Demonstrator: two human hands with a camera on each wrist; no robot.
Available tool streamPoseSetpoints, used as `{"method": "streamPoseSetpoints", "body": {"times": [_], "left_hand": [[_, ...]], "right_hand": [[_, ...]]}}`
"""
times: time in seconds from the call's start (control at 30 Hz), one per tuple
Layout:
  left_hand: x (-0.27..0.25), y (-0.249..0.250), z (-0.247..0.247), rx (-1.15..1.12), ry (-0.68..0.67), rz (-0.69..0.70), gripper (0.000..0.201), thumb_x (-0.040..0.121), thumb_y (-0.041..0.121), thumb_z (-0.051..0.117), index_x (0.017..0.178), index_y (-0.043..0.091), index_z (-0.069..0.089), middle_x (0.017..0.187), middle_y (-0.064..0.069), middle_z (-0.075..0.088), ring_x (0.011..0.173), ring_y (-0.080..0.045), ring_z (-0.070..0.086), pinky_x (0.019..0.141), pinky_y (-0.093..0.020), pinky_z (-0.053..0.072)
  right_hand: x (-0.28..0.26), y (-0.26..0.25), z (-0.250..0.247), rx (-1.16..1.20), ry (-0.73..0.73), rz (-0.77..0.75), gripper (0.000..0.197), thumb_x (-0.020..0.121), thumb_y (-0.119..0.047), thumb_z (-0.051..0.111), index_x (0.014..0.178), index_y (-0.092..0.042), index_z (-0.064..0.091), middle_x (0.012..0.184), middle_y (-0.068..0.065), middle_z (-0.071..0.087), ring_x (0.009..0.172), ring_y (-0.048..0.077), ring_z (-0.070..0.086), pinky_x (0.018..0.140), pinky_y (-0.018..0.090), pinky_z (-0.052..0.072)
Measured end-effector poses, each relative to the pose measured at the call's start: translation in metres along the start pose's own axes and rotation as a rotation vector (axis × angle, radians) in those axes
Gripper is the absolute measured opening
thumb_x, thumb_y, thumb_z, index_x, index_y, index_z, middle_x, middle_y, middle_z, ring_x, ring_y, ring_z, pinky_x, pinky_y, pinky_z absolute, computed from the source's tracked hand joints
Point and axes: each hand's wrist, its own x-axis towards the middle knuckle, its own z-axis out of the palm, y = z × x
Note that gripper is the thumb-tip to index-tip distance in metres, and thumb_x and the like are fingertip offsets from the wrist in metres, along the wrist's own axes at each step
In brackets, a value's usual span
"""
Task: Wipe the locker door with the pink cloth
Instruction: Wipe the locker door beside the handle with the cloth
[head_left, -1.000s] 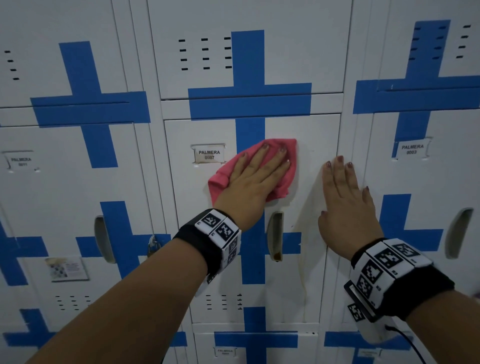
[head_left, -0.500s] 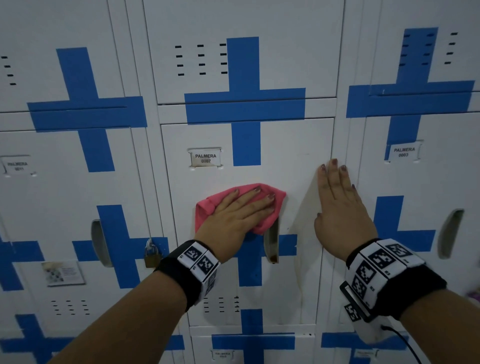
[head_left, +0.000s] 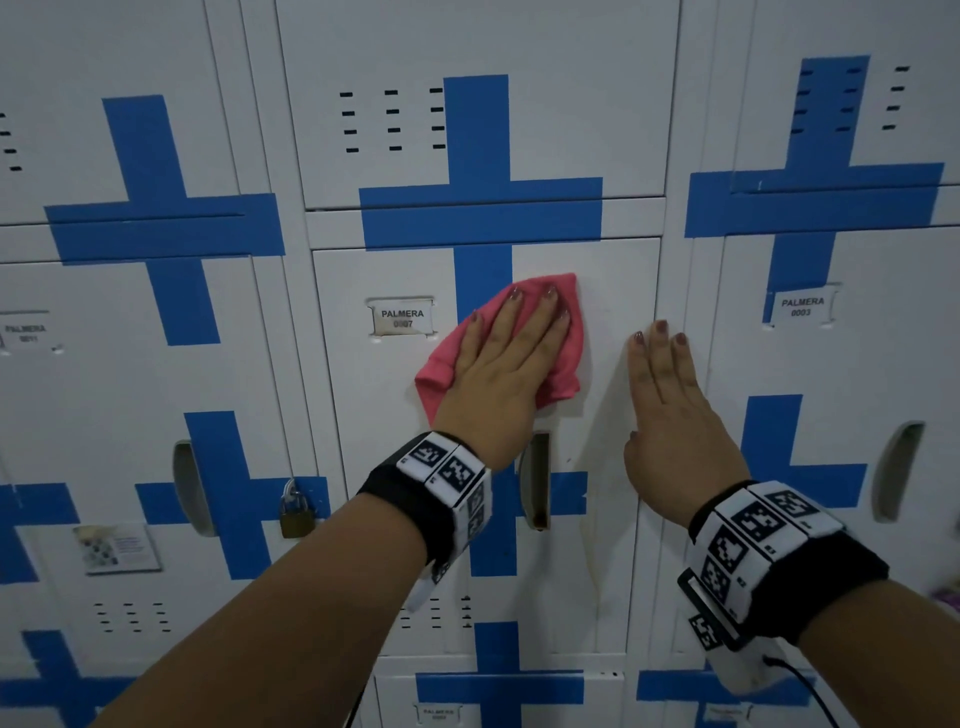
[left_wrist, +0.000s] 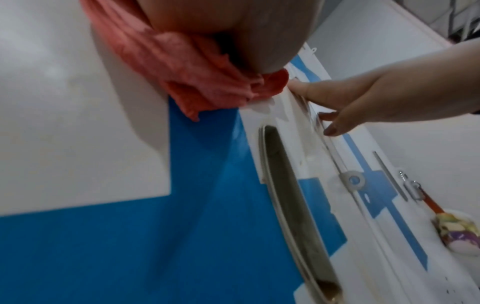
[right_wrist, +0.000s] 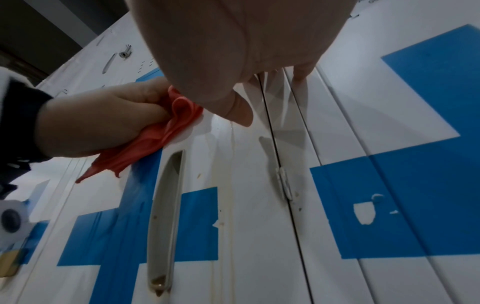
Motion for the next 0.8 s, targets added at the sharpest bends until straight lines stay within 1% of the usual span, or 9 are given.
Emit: {"method": "streamPoseSetpoints", "body": {"times": [0.13, 0.2, 0.27, 0.37, 0.4, 0.47, 0.57, 0.73, 0.8], "left_hand": [[0.006, 0.005, 0.001, 0.057, -0.07, 0.113, 0.068, 0.08, 0.029, 0.019, 0.148, 0.021, 0.02, 0.152, 0.007, 0.002, 0.141, -0.015, -0.004, 0.113, -0.038, -0.016], [0.002, 0.004, 0.003, 0.072, -0.107, 0.183, 0.068, 0.081, 0.029, 0.017, 0.148, 0.023, 0.021, 0.153, 0.008, 0.005, 0.141, -0.013, -0.003, 0.113, -0.036, -0.016], [-0.005, 0.002, 0.005, 0.061, -0.135, 0.226, 0.066, 0.081, 0.026, 0.018, 0.147, 0.025, 0.026, 0.154, 0.007, 0.016, 0.141, -0.012, 0.002, 0.113, -0.034, -0.015], [-0.017, -0.004, 0.006, 0.032, -0.167, 0.287, 0.06, 0.081, 0.019, 0.026, 0.138, 0.023, 0.044, 0.147, 0.004, 0.038, 0.14, -0.018, 0.022, 0.114, -0.034, -0.005], [-0.022, -0.008, 0.008, 0.024, -0.163, 0.306, 0.057, 0.08, 0.018, 0.029, 0.134, 0.022, 0.05, 0.144, 0.003, 0.044, 0.139, -0.02, 0.029, 0.114, -0.034, -0.002], [-0.035, -0.017, 0.01, 0.015, -0.15, 0.315, 0.054, 0.08, 0.016, 0.033, 0.129, 0.021, 0.055, 0.141, 0.003, 0.048, 0.137, -0.02, 0.031, 0.115, -0.034, 0.002], [-0.058, -0.03, 0.012, -0.006, -0.124, 0.256, 0.052, 0.083, 0.013, 0.033, 0.131, 0.022, 0.051, 0.142, 0.004, 0.045, 0.137, -0.017, 0.026, 0.116, -0.034, 0.004], [-0.079, -0.041, 0.015, -0.004, -0.125, 0.091, 0.065, 0.082, 0.011, 0.029, 0.145, 0.026, 0.026, 0.152, 0.009, 0.018, 0.143, -0.011, 0.004, 0.116, -0.033, -0.005], [-0.077, -0.036, 0.017, -0.019, -0.093, 0.015, 0.071, 0.079, 0.01, 0.03, 0.147, 0.026, 0.018, 0.153, 0.01, 0.012, 0.144, -0.01, -0.005, 0.116, -0.033, -0.008]], "right_hand": [[0.0, 0.0, 0.001, -0.029, 0.007, -0.008, 0.094, 0.076, 0.002, 0.044, 0.139, -0.02, -0.022, 0.147, -0.001, -0.03, 0.139, 0.019, -0.023, 0.114, 0.032, -0.002], [0.001, 0.0, 0.001, -0.031, 0.008, -0.011, 0.094, 0.076, 0.002, 0.045, 0.139, -0.02, -0.021, 0.147, -0.001, -0.03, 0.139, 0.018, -0.024, 0.112, 0.03, -0.006], [0.001, 0.0, 0.0, -0.034, -0.002, -0.008, 0.094, 0.077, 0.002, 0.045, 0.139, -0.021, -0.021, 0.146, -0.001, -0.031, 0.138, 0.017, -0.025, 0.112, 0.029, -0.008], [0.0, 0.0, -0.002, -0.025, -0.024, -0.003, 0.093, 0.078, 0.002, 0.044, 0.138, -0.022, -0.023, 0.145, -0.002, -0.033, 0.137, 0.017, -0.026, 0.113, 0.028, -0.006], [0.0, -0.001, -0.003, -0.023, -0.033, 0.002, 0.093, 0.078, 0.002, 0.043, 0.137, -0.022, -0.024, 0.145, -0.002, -0.034, 0.137, 0.016, -0.027, 0.113, 0.029, -0.005], [0.0, -0.001, -0.004, -0.023, -0.048, 0.011, 0.092, 0.079, 0.002, 0.041, 0.136, -0.023, -0.026, 0.144, -0.003, -0.036, 0.137, 0.015, -0.028, 0.114, 0.029, -0.003], [-0.001, -0.001, -0.007, -0.033, -0.062, 0.018, 0.091, 0.08, 0.001, 0.04, 0.134, -0.023, -0.029, 0.143, -0.004, -0.037, 0.136, 0.015, -0.029, 0.116, 0.032, 0.0], [-0.001, -0.003, -0.008, -0.042, -0.073, 0.023, 0.09, 0.081, 0.0, 0.04, 0.134, -0.022, -0.03, 0.142, -0.002, -0.038, 0.136, 0.016, -0.028, 0.117, 0.035, 0.003], [-0.001, -0.003, -0.008, -0.042, -0.071, 0.022, 0.09, 0.081, 0.0, 0.04, 0.135, -0.021, -0.029, 0.143, -0.002, -0.038, 0.136, 0.016, -0.028, 0.118, 0.036, 0.004]]}}
